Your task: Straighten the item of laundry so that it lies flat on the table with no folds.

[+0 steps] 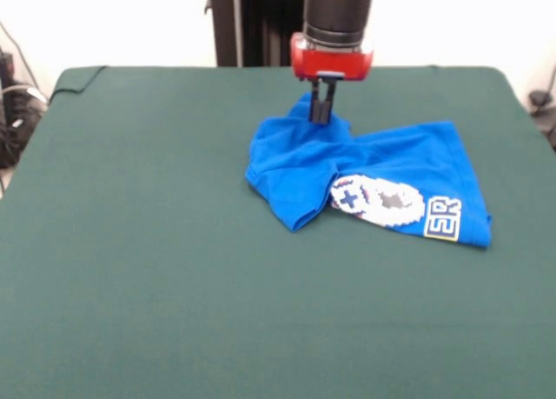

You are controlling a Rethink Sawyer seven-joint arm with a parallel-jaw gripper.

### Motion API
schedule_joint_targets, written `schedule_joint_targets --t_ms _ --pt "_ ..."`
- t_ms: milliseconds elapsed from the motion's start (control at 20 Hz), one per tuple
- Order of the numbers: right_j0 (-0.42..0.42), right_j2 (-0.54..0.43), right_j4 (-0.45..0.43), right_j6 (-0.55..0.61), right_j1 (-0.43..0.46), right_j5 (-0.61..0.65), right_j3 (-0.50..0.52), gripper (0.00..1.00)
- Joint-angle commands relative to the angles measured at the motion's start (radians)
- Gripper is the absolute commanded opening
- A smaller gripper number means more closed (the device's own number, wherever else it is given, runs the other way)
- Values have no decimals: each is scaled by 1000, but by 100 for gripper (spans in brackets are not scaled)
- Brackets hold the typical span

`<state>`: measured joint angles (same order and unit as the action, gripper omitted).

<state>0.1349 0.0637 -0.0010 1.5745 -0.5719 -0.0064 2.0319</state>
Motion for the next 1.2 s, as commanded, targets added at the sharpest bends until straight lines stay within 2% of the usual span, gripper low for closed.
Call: schedule_joint_targets --t_ms 50,300,350,500,750,900,1200 --pt "-47 -9 66 234 33 13 -9 0" --pt "-87 36 95 250 36 13 -18 0" --pt "-100 50 105 251 38 13 -18 100" --pt "-156 103 135 266 49 20 -34 100" --pt "-185 122 164 279 53 -24 -25 100" --pt "-163 113 157 270 65 -61 -23 100" --pt "-97 67 136 269 186 -182 -61 100"
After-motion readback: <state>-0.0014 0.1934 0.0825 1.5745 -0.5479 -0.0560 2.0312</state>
